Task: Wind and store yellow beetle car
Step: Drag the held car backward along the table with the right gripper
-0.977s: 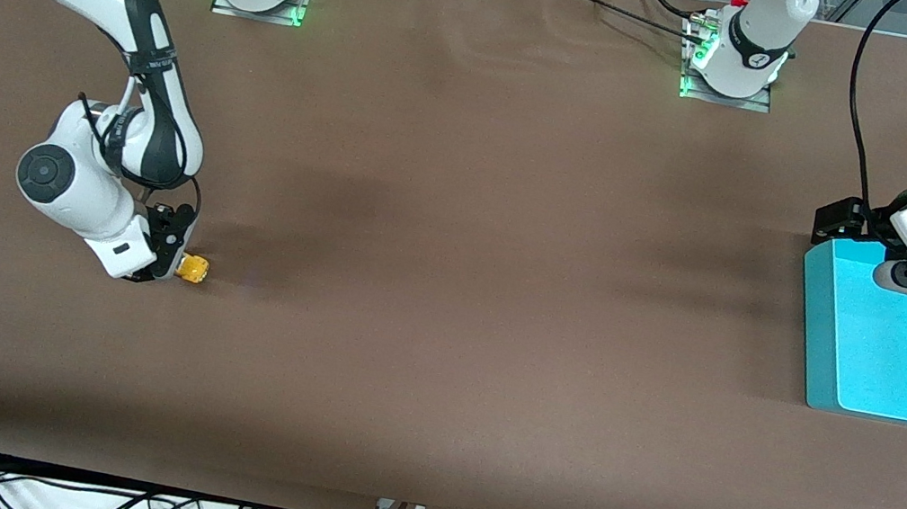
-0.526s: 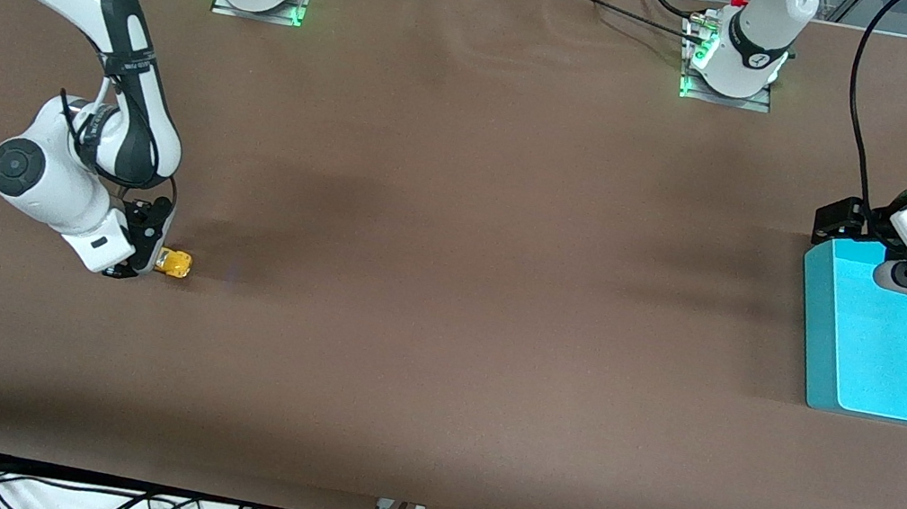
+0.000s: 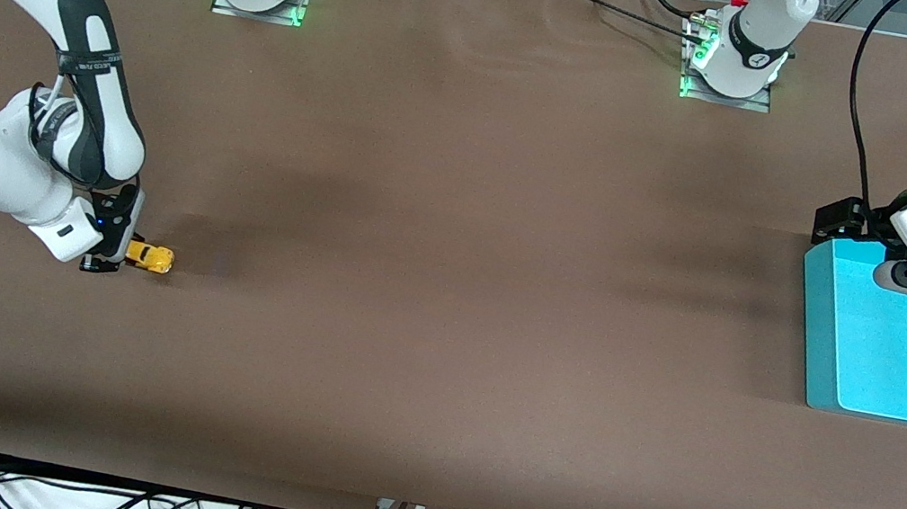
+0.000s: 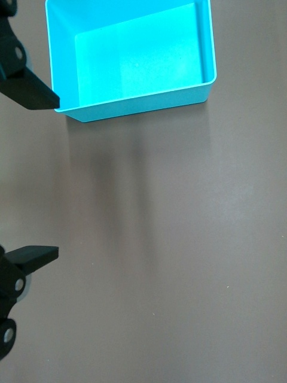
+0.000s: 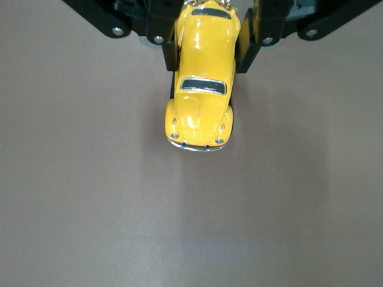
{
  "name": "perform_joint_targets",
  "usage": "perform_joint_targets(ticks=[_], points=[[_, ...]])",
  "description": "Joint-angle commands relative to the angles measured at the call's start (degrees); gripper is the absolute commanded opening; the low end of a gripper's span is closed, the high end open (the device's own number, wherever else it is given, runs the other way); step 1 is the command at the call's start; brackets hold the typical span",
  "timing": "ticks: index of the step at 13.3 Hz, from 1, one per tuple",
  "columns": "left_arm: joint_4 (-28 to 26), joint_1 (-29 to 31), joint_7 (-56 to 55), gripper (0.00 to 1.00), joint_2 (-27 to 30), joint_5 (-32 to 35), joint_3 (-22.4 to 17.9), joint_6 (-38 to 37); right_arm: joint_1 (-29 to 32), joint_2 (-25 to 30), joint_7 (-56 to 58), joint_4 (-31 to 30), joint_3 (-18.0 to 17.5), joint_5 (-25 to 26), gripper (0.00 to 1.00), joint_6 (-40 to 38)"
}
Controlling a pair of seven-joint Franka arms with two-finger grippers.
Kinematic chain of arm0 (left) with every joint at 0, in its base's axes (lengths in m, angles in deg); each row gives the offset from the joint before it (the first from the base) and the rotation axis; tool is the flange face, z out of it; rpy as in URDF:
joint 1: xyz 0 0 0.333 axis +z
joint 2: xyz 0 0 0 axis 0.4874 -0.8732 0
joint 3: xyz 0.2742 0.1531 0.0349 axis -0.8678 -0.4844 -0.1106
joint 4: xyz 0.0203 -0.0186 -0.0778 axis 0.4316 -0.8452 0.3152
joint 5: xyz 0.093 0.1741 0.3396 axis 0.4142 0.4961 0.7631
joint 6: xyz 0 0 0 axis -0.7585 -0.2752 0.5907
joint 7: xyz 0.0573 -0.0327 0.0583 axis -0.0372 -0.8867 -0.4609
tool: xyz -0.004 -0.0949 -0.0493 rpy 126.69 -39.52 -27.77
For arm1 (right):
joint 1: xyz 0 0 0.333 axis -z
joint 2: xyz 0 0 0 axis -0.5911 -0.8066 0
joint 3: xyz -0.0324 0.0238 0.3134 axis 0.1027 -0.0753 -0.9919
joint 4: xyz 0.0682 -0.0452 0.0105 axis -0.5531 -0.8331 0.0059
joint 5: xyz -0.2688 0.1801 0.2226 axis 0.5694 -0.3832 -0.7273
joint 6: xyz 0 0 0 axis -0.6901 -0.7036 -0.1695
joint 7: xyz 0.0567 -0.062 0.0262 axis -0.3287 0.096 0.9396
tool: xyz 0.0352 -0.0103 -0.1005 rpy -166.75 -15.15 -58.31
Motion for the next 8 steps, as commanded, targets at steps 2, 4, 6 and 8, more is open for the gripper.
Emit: perform_joint_targets(ticks=[2, 4, 6, 8], points=[[1.3, 0.3, 0.8, 1.00, -0.5, -0.2, 0.0, -1.1, 2.4, -2.2, 4.9, 0.3, -0.4, -1.0, 0.44, 3.3], [1.3, 0.4, 0.8, 1.00, -0.5, -0.2, 0.0, -1.1, 3.5, -2.2, 6.4, 0.4, -0.4, -1.0, 0.44, 3.3], [1.3, 0.4, 0.7, 1.00, -0.5, -0.2, 0.0, -1.1, 4.5, -2.3, 8.2, 0.4, -0.4, -1.1, 0.44, 3.3], [1.3, 0.3, 0.7, 1.00, -0.5, -0.2, 0.0, -1.1, 5.2, -2.3, 9.6, 0.5, -0.4, -1.1, 0.44, 3.3]])
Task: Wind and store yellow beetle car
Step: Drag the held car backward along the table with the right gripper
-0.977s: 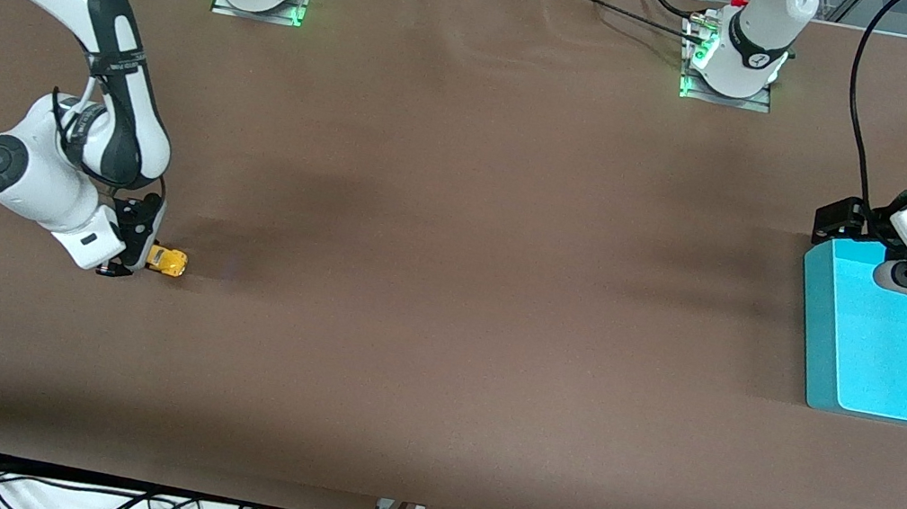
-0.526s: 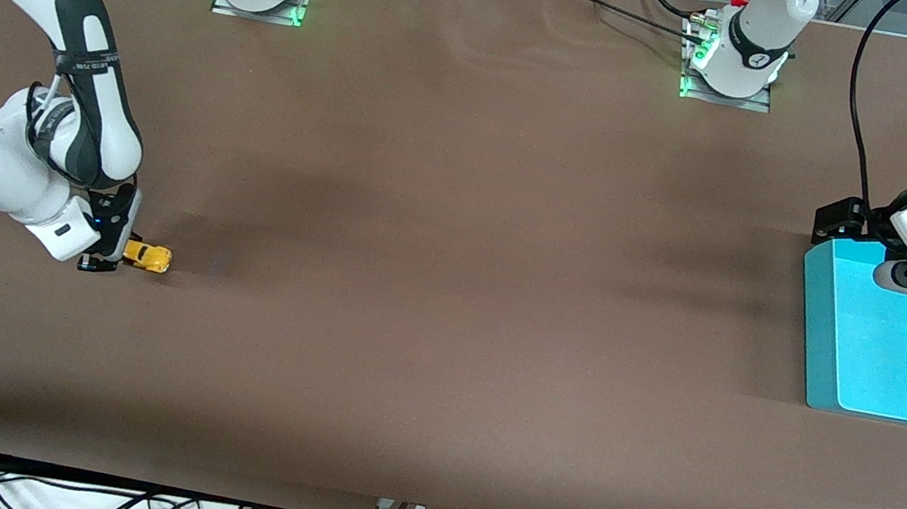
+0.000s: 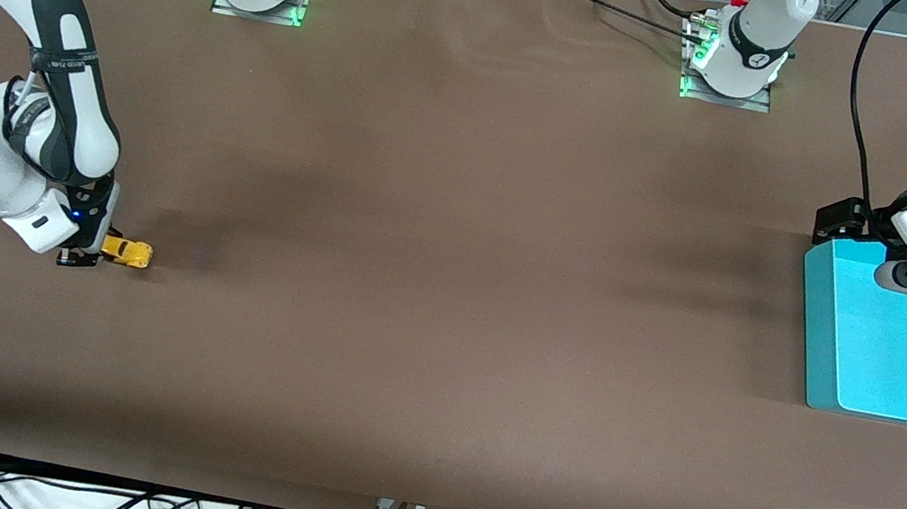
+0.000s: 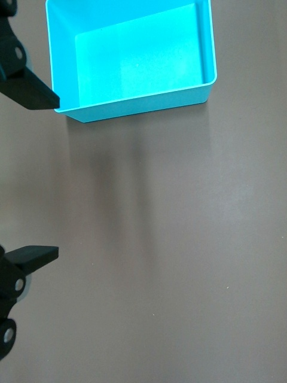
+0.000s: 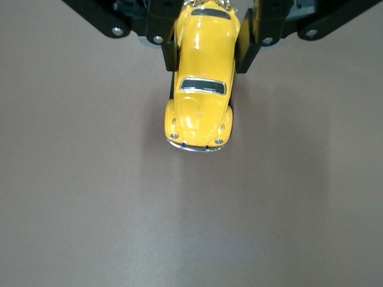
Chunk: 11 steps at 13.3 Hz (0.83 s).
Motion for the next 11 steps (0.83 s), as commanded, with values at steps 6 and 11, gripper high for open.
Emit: perform_joint_targets(ticks=[6, 11], points=[[1.3, 0.3, 0.8, 1.00, -0.5, -0.2, 0.0, -1.1, 2.2, -1.9, 3.1, 1.7, -0.6, -1.9, 1.00, 2.0], [1.3, 0.3, 0.7, 1.00, -0.5, -0.2, 0.0, -1.1, 1.5, -1.0, -0.3, 14.7, -2.0, -2.9, 1.00, -12.5]])
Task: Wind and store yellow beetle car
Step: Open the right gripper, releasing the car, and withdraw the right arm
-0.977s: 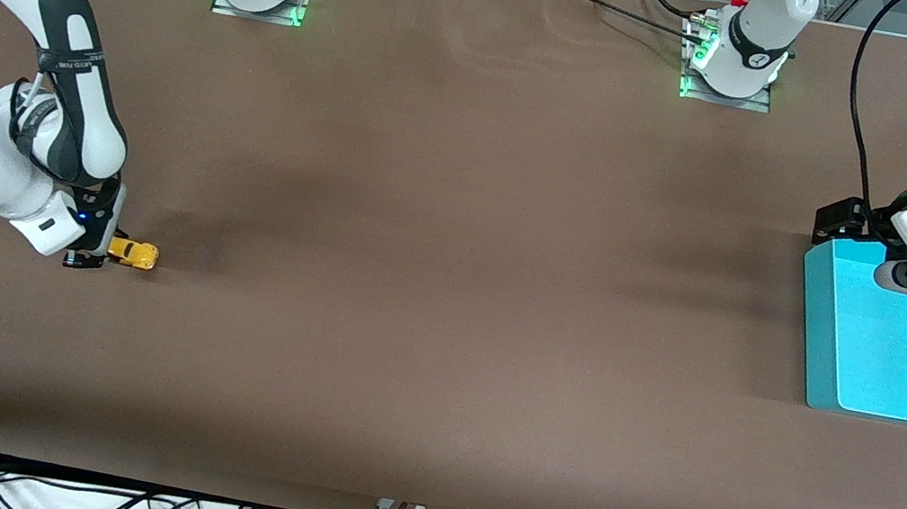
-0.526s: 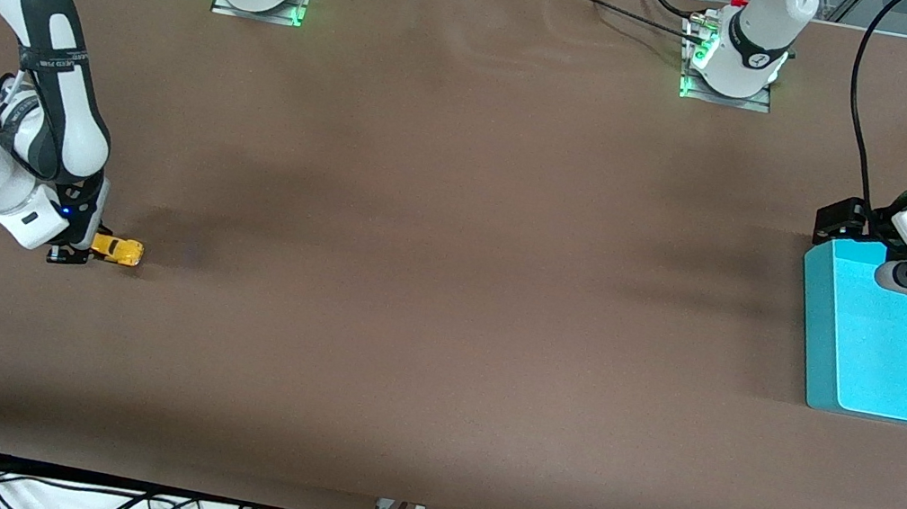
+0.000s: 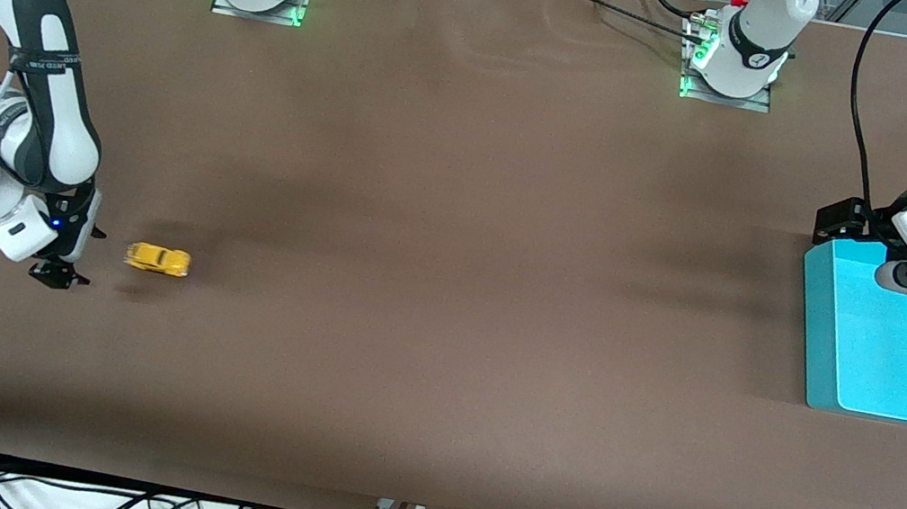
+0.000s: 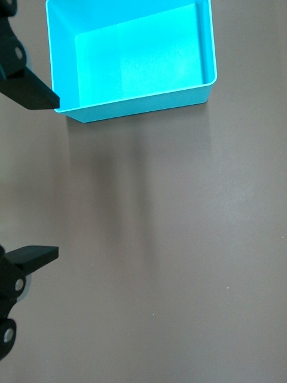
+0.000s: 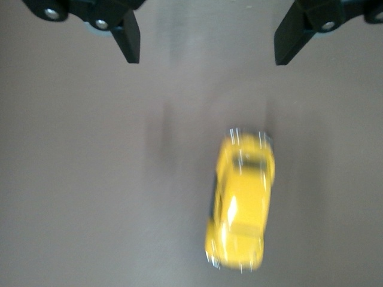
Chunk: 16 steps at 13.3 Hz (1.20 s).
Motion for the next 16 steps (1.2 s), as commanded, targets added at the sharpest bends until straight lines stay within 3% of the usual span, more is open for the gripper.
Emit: perform_joint_targets(ticks=[1, 6, 10, 14, 16], points=[[1.3, 0.3, 0.7, 1.00, -0.5, -0.2, 0.0, -1.1, 0.4, 0.1, -5.0, 7.0, -0.3, -1.7, 1.00, -9.2], [1.3, 0.2, 0.6, 1.00, -0.5, -0.1, 0.0, -1.1, -3.3, 4.5, -30.4, 13.1, 0.0, 0.5, 1.00, -16.9], [1.3, 0.2, 0.6, 1.00, -0.5, 0.0, 0.0, -1.1, -6.3, 9.0, -54.9, 13.8, -0.3, 0.7, 1.00, -21.0], [1.3, 0.2, 0.6, 1.00, -0.5, 0.0, 0.0, -1.1, -7.8, 13.0, -69.6, 13.8, -0.3, 4.0, 1.00, -26.0], [1.3, 0.2, 0.6, 1.00, -0.5, 0.0, 0.0, -1.1, -8.2, 13.8, -83.8, 13.8, -0.2, 4.0, 1.00, -30.3]])
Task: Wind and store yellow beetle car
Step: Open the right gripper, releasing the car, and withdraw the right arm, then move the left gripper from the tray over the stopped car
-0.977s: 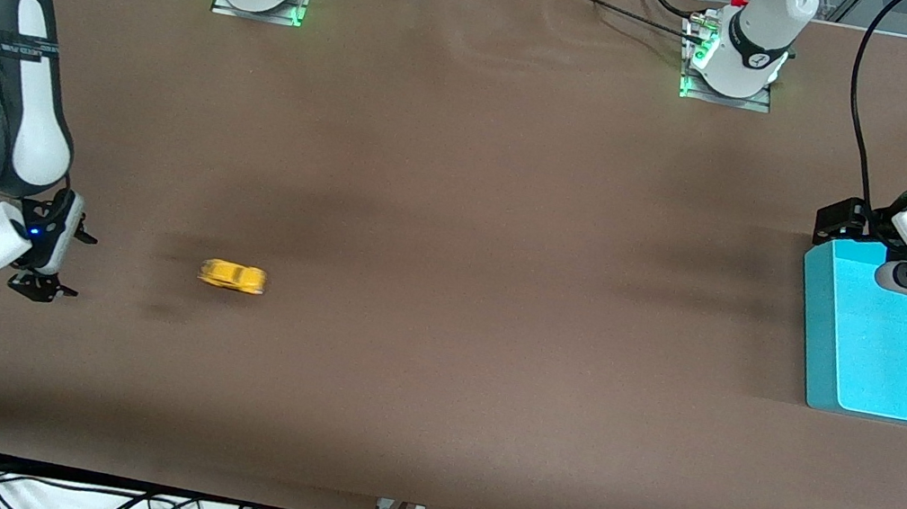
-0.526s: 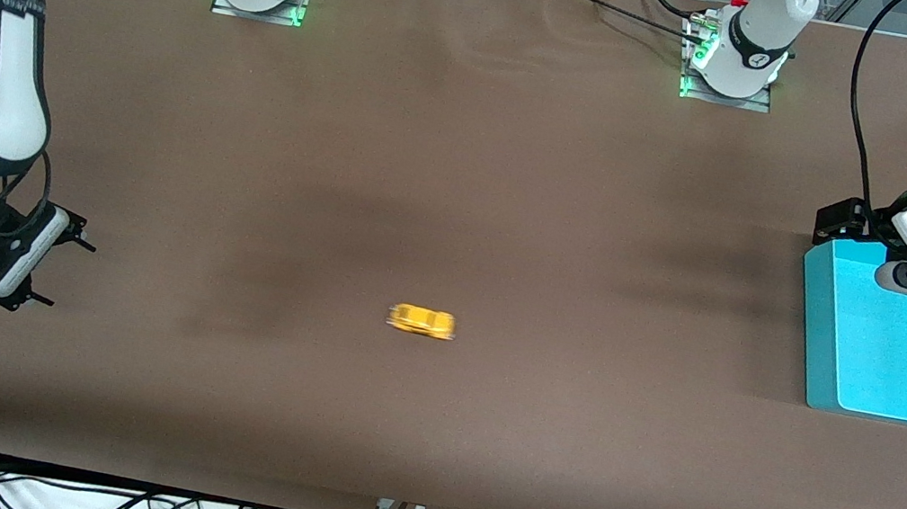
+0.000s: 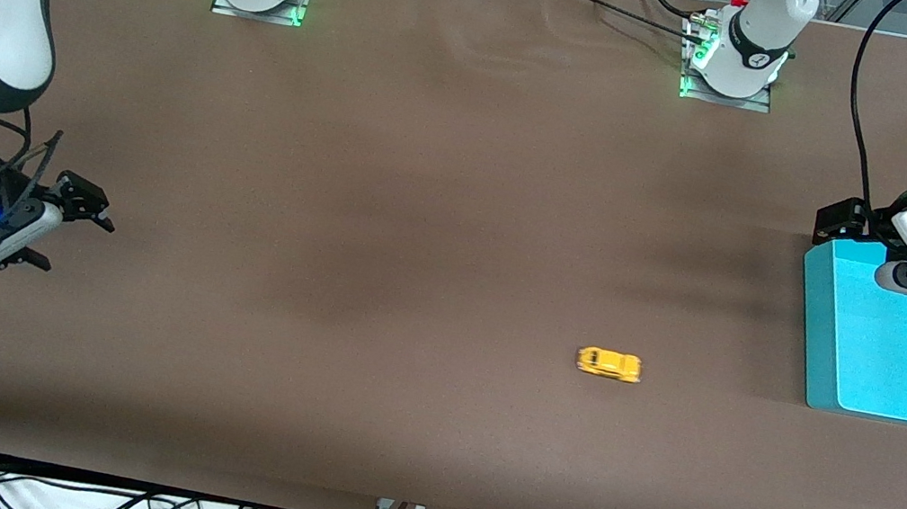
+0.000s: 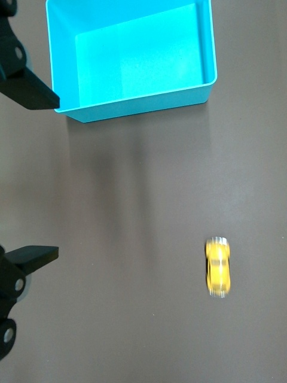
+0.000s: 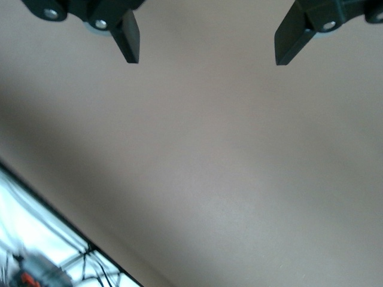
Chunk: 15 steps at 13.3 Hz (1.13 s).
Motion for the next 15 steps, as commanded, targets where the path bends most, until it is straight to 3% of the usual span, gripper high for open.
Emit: perform_joint_targets(ticks=[1, 3, 5, 9, 12, 15], points=[[1.3, 0.2, 0.6, 1.00, -0.4, 0.0, 0.0, -1.1, -0.6, 2.0, -17.2, 0.5, -0.3, 0.9, 1.00, -6.4], [1.2, 0.2, 0.6, 1.00, -0.6, 0.0, 0.0, -1.1, -2.7, 2.4, -24.1, 4.9, -1.0, 4.2, 1.00, -11.2], [1.3, 0.1, 0.6, 1.00, -1.7, 0.0, 0.1, -1.6, -2.8, 2.2, -24.1, 7.8, -0.9, 8.1, 1.00, -13.0], [2.0, 0.2, 1.2, 1.00, -8.2, 0.1, 0.2, 1.9, -1.5, 4.8, -24.5, 9.9, -0.1, 10.3, 1.00, -13.3], [2.4, 0.2, 9.9, 1.00, -13.4, -0.7, 0.1, 8.6, -0.9, 6.8, -24.5, 8.6, -0.4, 12.1, 1.00, -14.0], [7.8, 0.3, 25.8, 1.00, -21.1, -0.6, 0.1, 9.2, -0.7, 9.9, -31.5, 5.0, -0.9, 12.3, 1.00, -17.6]])
